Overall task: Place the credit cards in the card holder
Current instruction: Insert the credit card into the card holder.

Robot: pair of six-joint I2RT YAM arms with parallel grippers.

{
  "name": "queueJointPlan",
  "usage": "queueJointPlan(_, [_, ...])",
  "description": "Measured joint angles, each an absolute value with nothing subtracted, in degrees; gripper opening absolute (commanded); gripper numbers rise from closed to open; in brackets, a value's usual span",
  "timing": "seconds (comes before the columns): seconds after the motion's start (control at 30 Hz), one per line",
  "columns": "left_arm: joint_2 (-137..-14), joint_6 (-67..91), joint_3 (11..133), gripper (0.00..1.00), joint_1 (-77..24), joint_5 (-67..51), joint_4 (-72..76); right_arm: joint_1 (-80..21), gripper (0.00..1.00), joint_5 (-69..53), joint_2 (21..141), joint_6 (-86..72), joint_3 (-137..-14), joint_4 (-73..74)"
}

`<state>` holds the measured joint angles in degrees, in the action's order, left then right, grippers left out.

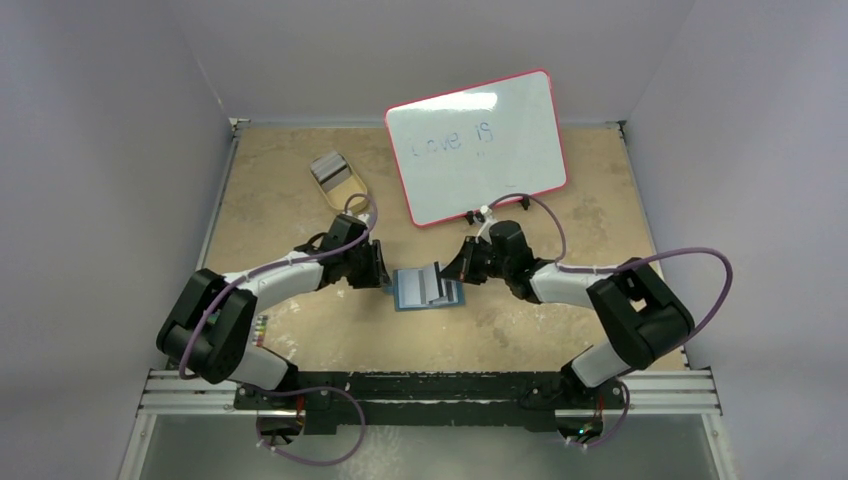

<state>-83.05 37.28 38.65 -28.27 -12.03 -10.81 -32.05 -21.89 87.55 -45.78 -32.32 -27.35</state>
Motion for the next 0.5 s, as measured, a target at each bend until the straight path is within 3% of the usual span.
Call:
queueJointPlan(0.13, [-83.11, 37.36, 38.65, 0.01, -28.38, -11.03, -10.74, -31.83, 0.00, -21.78, 88.51, -45.84, -32.21, -28.84])
queueJointPlan(0.5, [-83.48, 38.41, 36.97, 0.00, -28.67, -9.96, -9.26, -31.79, 0.00, -20.03, 88.88, -46.44, -30.22, -31.07])
